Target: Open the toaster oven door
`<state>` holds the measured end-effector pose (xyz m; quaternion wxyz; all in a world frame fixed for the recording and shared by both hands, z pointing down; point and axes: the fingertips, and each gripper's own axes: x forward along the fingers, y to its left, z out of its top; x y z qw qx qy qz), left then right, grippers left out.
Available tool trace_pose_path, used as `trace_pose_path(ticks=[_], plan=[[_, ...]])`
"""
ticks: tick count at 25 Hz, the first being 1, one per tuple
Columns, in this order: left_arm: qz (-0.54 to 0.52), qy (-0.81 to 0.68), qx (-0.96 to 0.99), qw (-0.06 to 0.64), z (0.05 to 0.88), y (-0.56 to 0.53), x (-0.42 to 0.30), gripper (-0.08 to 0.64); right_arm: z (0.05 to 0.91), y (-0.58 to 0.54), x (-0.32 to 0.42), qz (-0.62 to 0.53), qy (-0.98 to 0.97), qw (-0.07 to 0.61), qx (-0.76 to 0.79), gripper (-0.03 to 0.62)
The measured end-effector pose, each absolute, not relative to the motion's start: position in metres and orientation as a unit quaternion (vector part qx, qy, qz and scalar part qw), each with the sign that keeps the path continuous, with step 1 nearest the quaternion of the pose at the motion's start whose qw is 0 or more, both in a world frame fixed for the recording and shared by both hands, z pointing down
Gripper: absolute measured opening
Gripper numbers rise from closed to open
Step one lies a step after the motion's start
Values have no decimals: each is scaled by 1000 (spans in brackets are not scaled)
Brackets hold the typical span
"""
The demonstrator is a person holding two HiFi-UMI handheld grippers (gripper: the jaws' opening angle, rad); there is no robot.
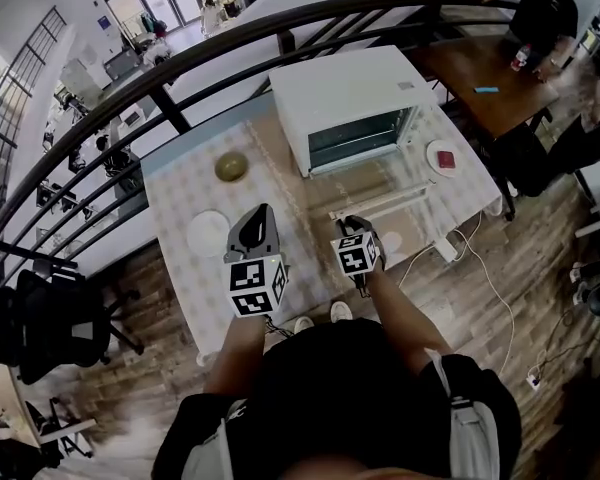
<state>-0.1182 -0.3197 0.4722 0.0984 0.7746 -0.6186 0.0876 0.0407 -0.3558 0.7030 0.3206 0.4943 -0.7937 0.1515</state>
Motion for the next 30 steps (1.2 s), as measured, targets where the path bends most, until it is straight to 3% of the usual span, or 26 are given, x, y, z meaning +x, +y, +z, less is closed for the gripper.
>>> trace_pose_path(ticks=[30], plan=[[111,-619,772,89,473,-318,-113,12,785,-337,47,184,-786,326,492,74]])
